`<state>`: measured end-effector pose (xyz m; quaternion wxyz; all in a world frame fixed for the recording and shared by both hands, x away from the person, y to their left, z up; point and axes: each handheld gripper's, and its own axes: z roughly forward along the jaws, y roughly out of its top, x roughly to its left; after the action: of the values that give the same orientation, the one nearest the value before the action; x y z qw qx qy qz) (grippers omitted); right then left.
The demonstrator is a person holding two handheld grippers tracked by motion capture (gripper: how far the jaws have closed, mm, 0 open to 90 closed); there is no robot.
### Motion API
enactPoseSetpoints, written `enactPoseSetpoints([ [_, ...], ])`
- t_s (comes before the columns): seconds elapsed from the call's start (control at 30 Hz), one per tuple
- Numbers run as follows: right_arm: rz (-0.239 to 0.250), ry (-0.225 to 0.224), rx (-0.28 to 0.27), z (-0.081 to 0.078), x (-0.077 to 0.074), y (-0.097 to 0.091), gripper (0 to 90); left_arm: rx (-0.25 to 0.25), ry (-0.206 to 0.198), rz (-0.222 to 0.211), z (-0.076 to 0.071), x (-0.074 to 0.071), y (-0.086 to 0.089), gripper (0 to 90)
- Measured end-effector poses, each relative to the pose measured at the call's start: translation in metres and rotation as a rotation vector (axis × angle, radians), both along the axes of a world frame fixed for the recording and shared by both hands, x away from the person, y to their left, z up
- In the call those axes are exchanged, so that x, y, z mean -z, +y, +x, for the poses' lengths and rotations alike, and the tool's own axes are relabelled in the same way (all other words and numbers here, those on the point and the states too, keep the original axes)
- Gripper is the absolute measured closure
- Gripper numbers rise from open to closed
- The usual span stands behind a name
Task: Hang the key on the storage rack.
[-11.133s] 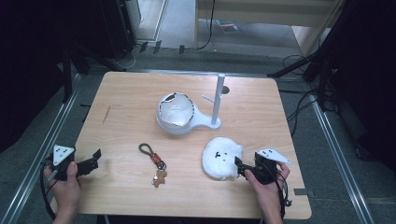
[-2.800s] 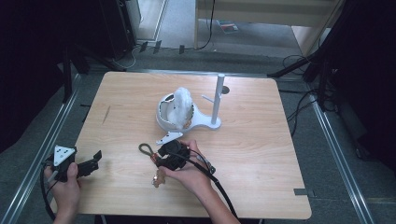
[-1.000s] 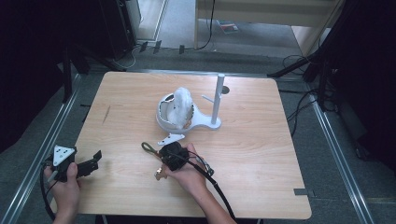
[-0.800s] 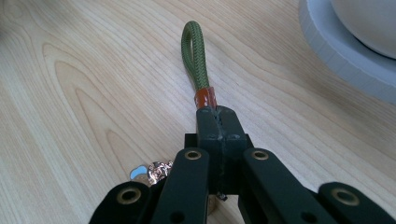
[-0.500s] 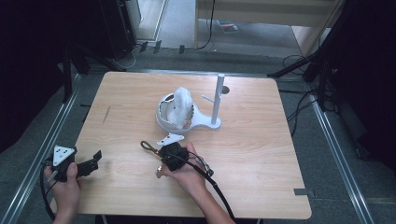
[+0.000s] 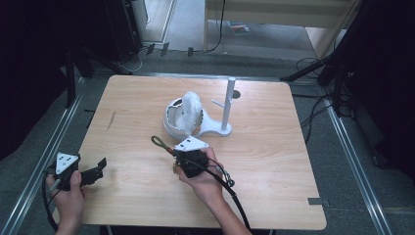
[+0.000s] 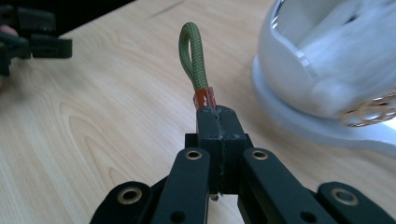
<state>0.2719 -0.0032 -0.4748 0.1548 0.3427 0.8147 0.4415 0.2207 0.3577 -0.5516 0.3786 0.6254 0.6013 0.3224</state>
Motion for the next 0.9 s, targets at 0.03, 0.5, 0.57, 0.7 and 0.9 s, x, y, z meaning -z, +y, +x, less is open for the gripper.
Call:
enactPoseSetpoints([
  [0.03,0.011,-0.011,0.007,0.0,-0.002,-0.003,90.0,0.0,0.0,0.0,0.0,0.0,0.0,7.0],
  [0.5,0.124,-0.14,0.08,-0.007,-0.027,-0.041,90.0,0.0,0.001,0.007,0.0,0.0,0.0,7.0],
  [0.57,0.134,-0.145,0.084,-0.007,-0.028,-0.043,90.0,0.0,0.002,0.009,0.0,0.0,0.0,7.0],
  [0.7,0.158,-0.165,0.1,-0.008,-0.034,-0.052,90.0,-0.002,-0.001,0.007,0.0,0.0,0.0,7.0],
  [0.9,0.198,-0.191,0.134,-0.008,-0.04,-0.068,90.0,-0.002,0.0,0.006,0.0,0.0,-0.001,7.0],
])
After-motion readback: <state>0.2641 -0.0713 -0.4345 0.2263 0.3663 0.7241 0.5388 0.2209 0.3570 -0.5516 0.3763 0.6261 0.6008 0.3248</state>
